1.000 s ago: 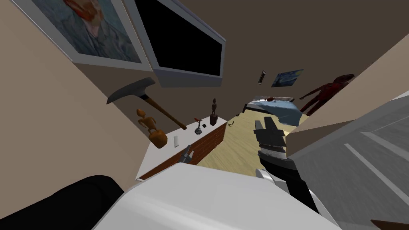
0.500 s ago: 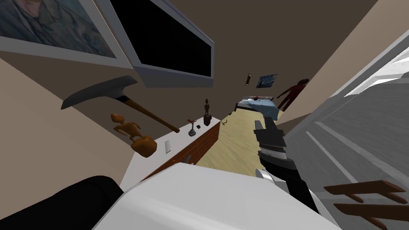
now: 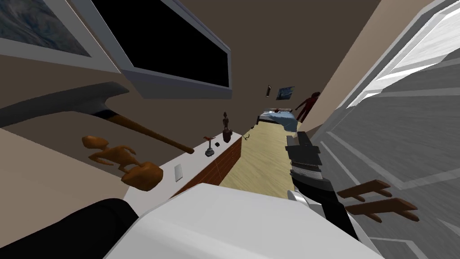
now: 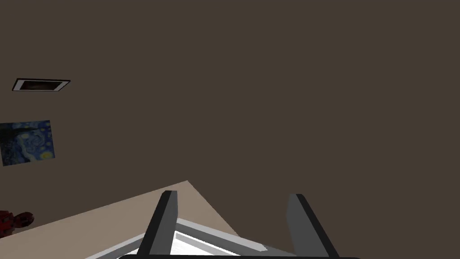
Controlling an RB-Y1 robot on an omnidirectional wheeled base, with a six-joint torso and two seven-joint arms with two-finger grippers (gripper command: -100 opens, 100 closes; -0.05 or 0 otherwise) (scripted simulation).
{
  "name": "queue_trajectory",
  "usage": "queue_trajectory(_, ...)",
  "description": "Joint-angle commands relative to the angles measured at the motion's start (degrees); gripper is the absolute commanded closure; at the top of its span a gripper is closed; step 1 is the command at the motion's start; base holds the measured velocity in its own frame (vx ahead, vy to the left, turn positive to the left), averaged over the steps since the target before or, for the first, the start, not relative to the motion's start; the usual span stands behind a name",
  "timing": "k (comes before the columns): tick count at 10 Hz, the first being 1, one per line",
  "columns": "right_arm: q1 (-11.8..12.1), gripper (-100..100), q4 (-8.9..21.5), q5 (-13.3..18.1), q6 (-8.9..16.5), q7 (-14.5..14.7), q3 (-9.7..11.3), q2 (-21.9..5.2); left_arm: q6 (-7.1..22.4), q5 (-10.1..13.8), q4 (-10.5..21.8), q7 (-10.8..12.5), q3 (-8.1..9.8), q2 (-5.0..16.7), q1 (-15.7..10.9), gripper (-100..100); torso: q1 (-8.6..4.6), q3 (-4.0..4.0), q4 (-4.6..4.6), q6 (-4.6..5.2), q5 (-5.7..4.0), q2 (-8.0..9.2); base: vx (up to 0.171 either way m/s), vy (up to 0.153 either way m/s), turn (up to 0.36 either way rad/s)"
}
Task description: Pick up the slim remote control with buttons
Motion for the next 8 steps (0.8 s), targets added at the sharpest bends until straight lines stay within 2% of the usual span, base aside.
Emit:
queue_trajectory(1,0.00,0,0.00,0.00,0.00,0.00,0.00,0.00,-0.48,0.59,2.86,2.27,-1.99,2.18,1.10,-100,0.00,0.00,0.00,0.00,0.00,0.00,0.058,-0.065,-0.352)
queue_trajectory(2,-0.01,0,0.00,0.00,0.00,0.00,0.01,0.00,-0.48,0.59,4.83,2.27,-1.99,2.18,1.10,-100,-0.06,-0.02,0.00,0.06,-0.01,-0.03,0.050,-0.050,-0.147)
queue_trajectory(3,0.00,0,0.00,0.00,0.00,0.00,0.00,0.00,-1.39,1.10,6.62,4.06,-3.76,3.92,2.01,-100,-0.04,-0.01,-0.01,-0.01,-0.01,-0.02,0.074,-0.067,-0.334)
queue_trajectory(4,-0.01,0,0.00,0.00,0.00,0.00,0.01,0.00,-1.39,1.10,9.04,4.06,-3.76,3.92,2.01,-100,-0.07,-0.05,-0.01,0.06,-0.01,-0.09,0.068,-0.039,-0.171)
queue_trajectory(5,0.00,0,0.00,0.00,0.00,0.00,0.00,0.00,-2.33,1.64,11.81,5.79,-5.48,5.63,2.89,-100,-0.02,-0.04,-0.02,-0.02,-0.01,-0.06,0.070,-0.042,-0.249)
queue_trajectory(6,0.00,0,0.00,0.00,0.00,0.00,0.00,0.00,-2.33,1.64,11.67,5.79,-5.48,5.63,2.89,-100,-0.02,-0.04,-0.01,0.03,-0.01,-0.08,0.059,-0.024,-0.157)
queue_trajectory(7,0.00,0,0.00,0.00,0.00,0.00,0.00,0.00,-2.33,1.64,13.17,5.79,-5.48,5.63,2.89,-100,0.03,-0.03,-0.01,0.00,0.01,-0.05,0.025,-0.006,-0.003)
queue_trajectory(8,0.00,0,0.00,0.00,0.00,0.00,-0.01,0.00,-3.26,2.22,15.22,7.46,-7.15,7.31,3.72,-100,0.08,0.02,0.01,-0.02,0.02,0.05,0.053,-0.033,-0.332)
